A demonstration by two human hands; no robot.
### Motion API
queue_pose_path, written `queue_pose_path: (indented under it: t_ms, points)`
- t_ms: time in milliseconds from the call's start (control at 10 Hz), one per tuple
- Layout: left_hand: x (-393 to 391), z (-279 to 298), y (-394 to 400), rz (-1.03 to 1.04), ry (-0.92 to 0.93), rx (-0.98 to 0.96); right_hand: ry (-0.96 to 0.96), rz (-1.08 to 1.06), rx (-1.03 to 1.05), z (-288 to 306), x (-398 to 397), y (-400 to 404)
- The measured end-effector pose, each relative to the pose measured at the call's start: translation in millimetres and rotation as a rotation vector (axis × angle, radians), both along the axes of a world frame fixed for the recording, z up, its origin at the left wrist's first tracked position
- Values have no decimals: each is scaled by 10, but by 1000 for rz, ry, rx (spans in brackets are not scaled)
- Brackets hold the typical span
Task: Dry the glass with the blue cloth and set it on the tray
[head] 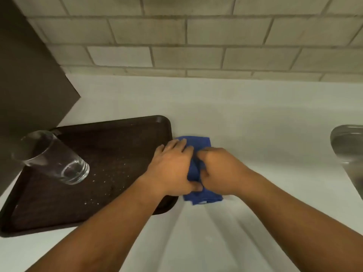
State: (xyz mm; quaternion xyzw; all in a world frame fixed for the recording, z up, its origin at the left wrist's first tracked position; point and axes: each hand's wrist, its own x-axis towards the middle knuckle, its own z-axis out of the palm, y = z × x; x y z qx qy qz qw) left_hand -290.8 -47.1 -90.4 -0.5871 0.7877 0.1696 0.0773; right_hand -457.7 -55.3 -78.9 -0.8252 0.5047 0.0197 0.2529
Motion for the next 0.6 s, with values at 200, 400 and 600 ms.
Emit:
queue_pose_path:
  t_ms: [200, 400, 600]
  points:
    - [-236, -405, -132, -87, -200, -37, 235, 146, -53, -494, -116, -64]
    - [-227, -487, -201, -112, -249, -68, 196, 89, -8, -554, -45, -106]
    - [-10, -167, -282, -120, -83, -42, 293, -2, 19, -230, 247, -255]
